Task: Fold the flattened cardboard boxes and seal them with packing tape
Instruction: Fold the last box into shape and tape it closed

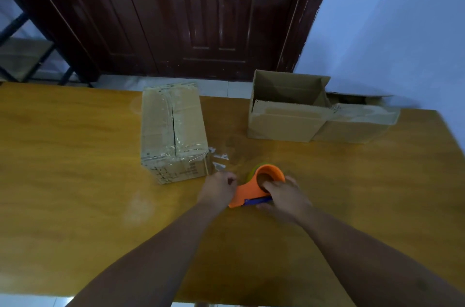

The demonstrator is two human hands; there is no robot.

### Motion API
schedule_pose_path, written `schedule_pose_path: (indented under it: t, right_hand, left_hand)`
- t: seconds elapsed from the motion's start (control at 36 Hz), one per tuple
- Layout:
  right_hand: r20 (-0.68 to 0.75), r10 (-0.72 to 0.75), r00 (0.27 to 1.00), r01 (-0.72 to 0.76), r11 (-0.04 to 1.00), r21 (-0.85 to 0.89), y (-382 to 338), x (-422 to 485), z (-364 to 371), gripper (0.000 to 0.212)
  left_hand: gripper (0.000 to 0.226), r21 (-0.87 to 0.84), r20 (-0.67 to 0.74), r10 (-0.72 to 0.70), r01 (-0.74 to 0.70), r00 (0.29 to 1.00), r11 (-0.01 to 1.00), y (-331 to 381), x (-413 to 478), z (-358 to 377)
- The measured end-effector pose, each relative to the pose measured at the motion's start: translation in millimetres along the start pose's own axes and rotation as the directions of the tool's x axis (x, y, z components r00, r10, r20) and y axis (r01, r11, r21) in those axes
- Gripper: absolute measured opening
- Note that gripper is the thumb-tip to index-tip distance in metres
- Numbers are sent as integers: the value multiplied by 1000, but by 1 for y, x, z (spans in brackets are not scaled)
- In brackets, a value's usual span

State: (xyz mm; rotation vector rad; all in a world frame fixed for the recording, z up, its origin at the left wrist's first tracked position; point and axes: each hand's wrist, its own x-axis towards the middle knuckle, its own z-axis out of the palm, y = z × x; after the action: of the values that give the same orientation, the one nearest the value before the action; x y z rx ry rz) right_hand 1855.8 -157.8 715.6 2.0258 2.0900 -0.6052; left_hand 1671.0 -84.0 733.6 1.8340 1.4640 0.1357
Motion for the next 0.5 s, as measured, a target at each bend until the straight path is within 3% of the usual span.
schedule_pose_path:
  t: [0.11, 0.25, 0.5]
  right_hand:
    - [80, -17, 997, 27, 993, -117, 0, 3, -1, 53]
    - [124, -7, 992, 27, 987, -160, -2, 7, 0, 49]
    - [129, 63, 990, -81, 987, 139, 4, 4, -15, 33]
  left_hand:
    - [25, 114, -29, 34, -30, 999, 993, 0, -4, -3]
    - [34, 425, -75, 221, -169, 972, 889, 7, -11, -6]
    - [37, 181, -119, 177, -154, 977, 971, 20, -17, -31]
